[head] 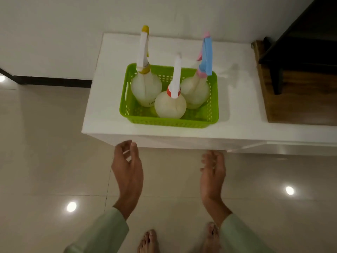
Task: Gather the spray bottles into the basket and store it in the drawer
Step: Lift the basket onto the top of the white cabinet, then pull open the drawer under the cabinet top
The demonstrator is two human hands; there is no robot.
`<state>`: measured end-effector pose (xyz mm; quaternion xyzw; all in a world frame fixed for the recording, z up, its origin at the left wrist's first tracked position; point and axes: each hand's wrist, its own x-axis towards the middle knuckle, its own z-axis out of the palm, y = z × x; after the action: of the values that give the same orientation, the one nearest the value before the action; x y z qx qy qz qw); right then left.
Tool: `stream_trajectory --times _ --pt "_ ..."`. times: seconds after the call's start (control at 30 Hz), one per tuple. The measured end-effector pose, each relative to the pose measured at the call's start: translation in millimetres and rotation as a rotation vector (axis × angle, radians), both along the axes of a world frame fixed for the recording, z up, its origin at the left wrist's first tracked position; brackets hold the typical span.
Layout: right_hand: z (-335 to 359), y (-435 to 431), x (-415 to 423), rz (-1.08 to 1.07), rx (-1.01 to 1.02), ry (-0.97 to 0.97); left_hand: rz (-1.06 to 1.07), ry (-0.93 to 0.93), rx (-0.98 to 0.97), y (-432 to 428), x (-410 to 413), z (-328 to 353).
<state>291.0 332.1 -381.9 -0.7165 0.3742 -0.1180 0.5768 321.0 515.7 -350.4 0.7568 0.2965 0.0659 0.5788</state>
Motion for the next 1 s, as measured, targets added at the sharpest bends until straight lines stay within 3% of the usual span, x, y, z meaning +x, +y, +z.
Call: stream_trajectory --times 0.17,0.33,0.5,0.63,0.87,0.93,1.0 --pt "-82.3 9.8 2.6 -0.11 0.619 0.365 0.14 0.374 -0.447 -18.2 3.0 -84.8" --pt "-159.9 8.6 42.8 -0.295 1.066 0.245 0.33 0.51 -0.905 -14.0 48.7 -165.8" --pt "-217.9 -2.6 82.1 -0.447 1.304 0.041 0.497 0.492 -1.101 -5.7 85.6 -226.4" --pt "-237.4 -9.9 90.9 -0.453 1.39 -0.046 0.52 0.373 -1.242 -8.4 90.0 -251.1" --pt "-241.3 -11.0 65.5 -0.424 1.425 -0.096 0.504 0.314 -1.295 -4.7 66.1 -250.6" --pt "-229.0 -11.1 49.7 -0.39 1.402 -0.071 0.478 0.363 -1.237 -2.5 51.0 -236.0" --pt "-206.7 -6.5 29.5 -0.317 1.252 0.069 0.403 0.447 -1.033 -6.7 26.5 -213.4"
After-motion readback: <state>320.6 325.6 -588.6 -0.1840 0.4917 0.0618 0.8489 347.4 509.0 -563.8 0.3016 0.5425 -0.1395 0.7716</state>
